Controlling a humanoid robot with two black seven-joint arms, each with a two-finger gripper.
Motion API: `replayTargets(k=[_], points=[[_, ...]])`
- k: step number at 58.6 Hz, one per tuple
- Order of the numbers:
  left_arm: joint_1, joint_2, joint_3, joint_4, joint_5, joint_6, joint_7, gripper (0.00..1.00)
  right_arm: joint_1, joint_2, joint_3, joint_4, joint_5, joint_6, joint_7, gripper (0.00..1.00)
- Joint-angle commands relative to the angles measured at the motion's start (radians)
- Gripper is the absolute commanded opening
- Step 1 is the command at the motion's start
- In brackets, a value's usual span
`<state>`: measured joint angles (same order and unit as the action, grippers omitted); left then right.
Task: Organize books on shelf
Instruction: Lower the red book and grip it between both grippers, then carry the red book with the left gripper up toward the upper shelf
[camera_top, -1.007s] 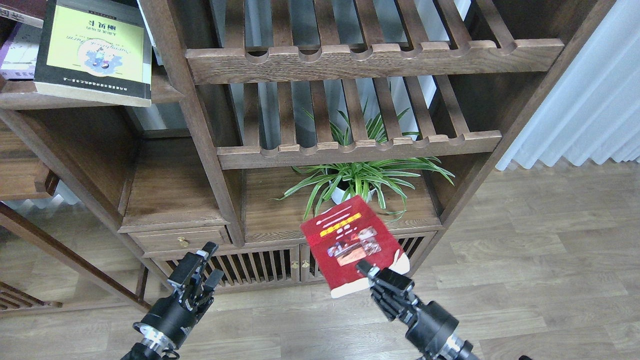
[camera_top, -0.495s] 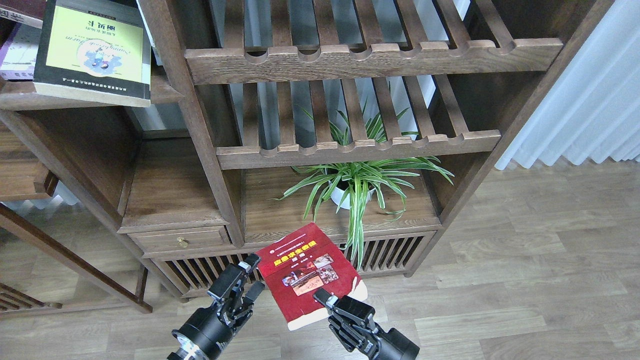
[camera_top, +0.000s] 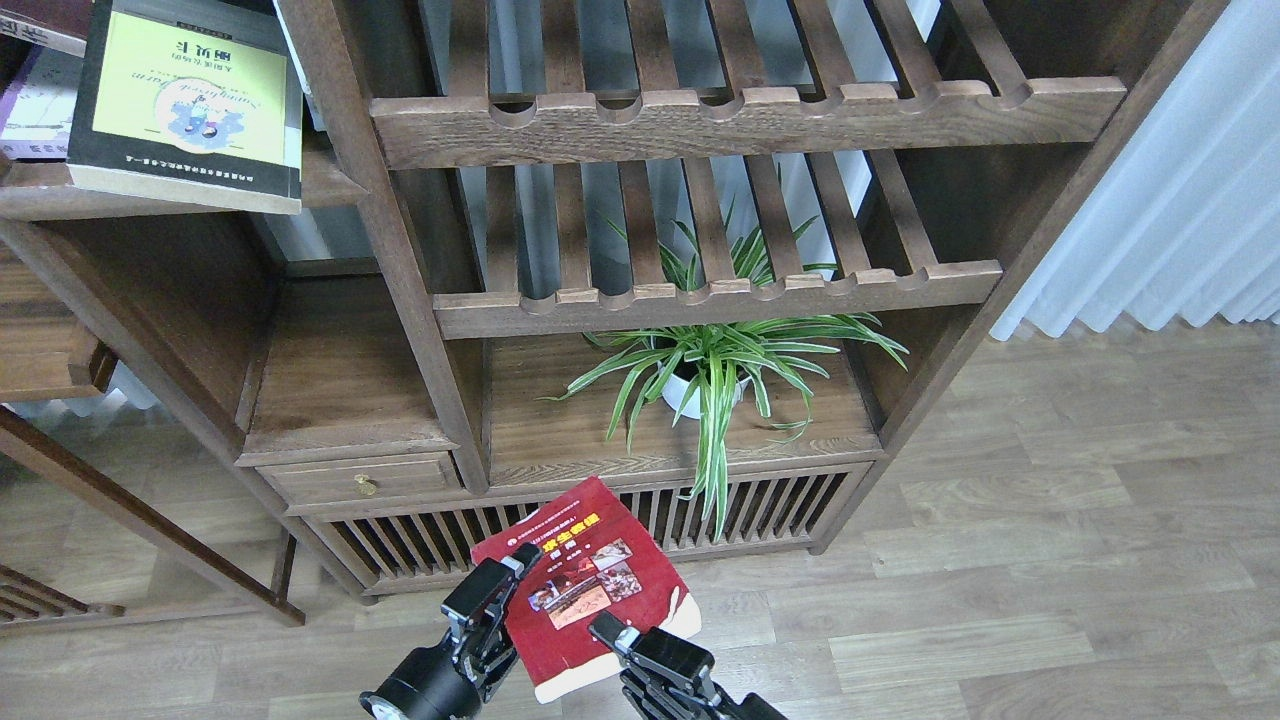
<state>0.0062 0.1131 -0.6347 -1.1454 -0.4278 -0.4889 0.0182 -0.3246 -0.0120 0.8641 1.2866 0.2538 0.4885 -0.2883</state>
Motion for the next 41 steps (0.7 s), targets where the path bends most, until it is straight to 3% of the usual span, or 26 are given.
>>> replayTargets(k=[1, 9, 12, 14, 15, 16, 17, 18, 21, 25, 32, 41], points=[[0.001, 0.005, 0.004, 0.01, -0.015, 0.0, 0.003, 0.05, -0.004, 0.003, 0.003, 0.0, -0.002, 0.0, 0.0, 0.03], [0.004, 0.051, -0.014, -0.002, -0.016, 0.0, 0.014, 0.02, -0.01, 0.012, 0.004, 0.0, -0.01, 0.0, 0.0, 0.04], [0.006, 0.088, -0.029, -0.019, -0.016, 0.0, 0.019, 0.01, -0.011, 0.012, 0.003, 0.002, -0.011, 0.0, 0.0, 0.09], [0.009, 0.137, -0.046, -0.057, -0.016, 0.0, 0.025, 0.01, -0.011, 0.012, 0.0, 0.004, -0.03, 0.0, -0.005, 0.32], [0.011, 0.146, -0.051, -0.065, -0.016, 0.0, 0.025, 0.01, -0.01, 0.012, 0.0, 0.002, -0.036, 0.0, -0.005, 0.37], [0.015, 0.178, -0.06, -0.097, -0.017, 0.0, 0.025, 0.01, -0.004, 0.012, 0.0, 0.0, -0.062, 0.0, -0.005, 0.56], [0.017, 0.189, -0.065, -0.109, -0.019, 0.0, 0.025, 0.01, -0.002, 0.01, 0.0, -0.001, -0.073, 0.0, -0.003, 0.62], [0.026, 0.226, -0.077, -0.147, -0.019, 0.0, 0.025, 0.01, -0.001, 0.01, 0.006, -0.004, -0.112, 0.0, -0.003, 0.78], [0.038, 0.301, -0.108, -0.218, -0.022, 0.0, 0.023, 0.01, -0.001, 0.006, 0.016, -0.004, -0.169, 0.0, 0.001, 0.89], [0.035, 0.361, -0.163, -0.241, -0.02, 0.0, 0.025, 0.01, -0.002, 0.004, 0.016, -0.007, -0.185, 0.0, 0.003, 0.95], [0.02, 0.435, -0.215, -0.24, -0.02, 0.0, 0.016, 0.01, -0.001, 0.004, 0.018, -0.01, -0.186, 0.0, 0.003, 0.96], [-0.121, 0.474, -0.23, -0.238, -0.02, 0.0, 0.009, 0.01, 0.001, 0.007, 0.019, -0.016, -0.188, 0.0, 0.003, 0.96]])
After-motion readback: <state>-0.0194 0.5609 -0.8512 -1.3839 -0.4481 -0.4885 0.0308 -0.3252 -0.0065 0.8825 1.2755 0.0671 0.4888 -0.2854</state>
